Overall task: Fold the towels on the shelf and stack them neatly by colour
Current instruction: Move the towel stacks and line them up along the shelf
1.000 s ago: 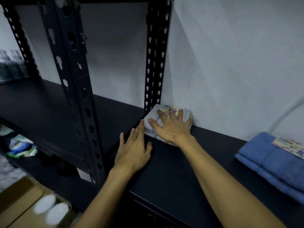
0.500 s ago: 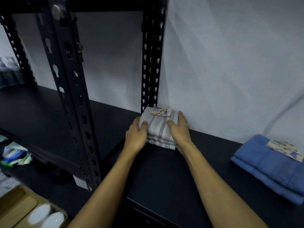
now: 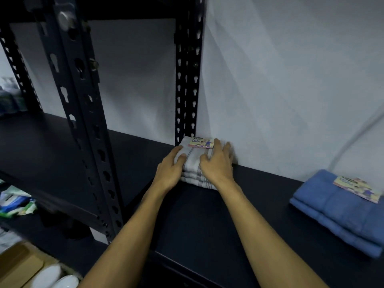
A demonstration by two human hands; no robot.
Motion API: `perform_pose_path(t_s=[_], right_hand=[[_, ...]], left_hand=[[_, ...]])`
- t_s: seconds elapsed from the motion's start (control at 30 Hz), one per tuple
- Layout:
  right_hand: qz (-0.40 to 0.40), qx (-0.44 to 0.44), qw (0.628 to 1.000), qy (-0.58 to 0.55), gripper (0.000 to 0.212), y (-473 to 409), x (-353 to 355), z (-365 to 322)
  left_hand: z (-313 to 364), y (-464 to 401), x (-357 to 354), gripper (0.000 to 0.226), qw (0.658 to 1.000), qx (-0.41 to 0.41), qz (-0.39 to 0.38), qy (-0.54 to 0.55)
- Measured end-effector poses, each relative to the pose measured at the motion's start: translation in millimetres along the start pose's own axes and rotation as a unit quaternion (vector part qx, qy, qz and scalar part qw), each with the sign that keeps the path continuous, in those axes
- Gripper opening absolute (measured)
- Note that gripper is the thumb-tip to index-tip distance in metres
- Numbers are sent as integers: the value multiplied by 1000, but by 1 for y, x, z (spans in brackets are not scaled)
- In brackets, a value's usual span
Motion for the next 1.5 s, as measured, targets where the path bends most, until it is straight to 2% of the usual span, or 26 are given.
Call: perform_pose_path(t_s=[0.07,0.23,0.37,0.43,0.53,0.63,0.73,0.83,0.93,1.0,1.07,1.13,1.27,1.43,1.5], right_hand=[[-15,-31,998,-52,64,3,-11,8],[-11,-18,994,-108,60,8,-6,7],[-48,-10,984,-173,37,16,17,7],[-65,-12,982,-178,50,28,41,11],[-22,-6,998,-65,67,54,94,39],[84,21,990,113,61,88,168,80],[190,3,965,180,55,129,242,118],[240,-57,944,218,57,160,280,149],[289,-120,945,95,60,184,302,170],[295,-153,943,2,65,192,305,180],[280,-166,945,-38,67,191,299,187],[263,-172,947,-62,69,188,293,194],[246,-211,939,-117,67,183,289,207],[196,-178,962,-66,51,179,279,196],[206,-164,964,-24,50,180,279,189]], left_hand=[[-2,-5,-1,48,1000,9,-5,6],[1,-7,-1,48,1000,1,6,-2],[12,2,3,48,998,-39,45,-16],[18,8,9,52,994,-61,78,-48],[36,18,16,59,967,-133,131,-175],[63,35,-10,65,910,-243,129,-310],[95,62,-59,60,888,-325,86,-314],[127,89,-125,56,898,-354,15,-261],[149,109,-201,59,916,-322,-101,-218],[153,114,-244,61,942,-231,-192,-148],[149,118,-274,62,956,-108,-267,-47],[144,119,-291,52,960,-53,-276,4],[136,118,-303,41,959,-57,-277,32],[130,117,-295,34,958,-72,-271,60],[131,118,-294,34,956,-74,-274,69]])
Point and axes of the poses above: each hand's wrist, its own y-axis away from the middle knuckle, its own x-axis out of the back of the hand, z = x × y, the point moved 9 cm from there along -y, towards the middle knuckle, and after that the axes turned 4 degrees about x, right-handed, at the moved point
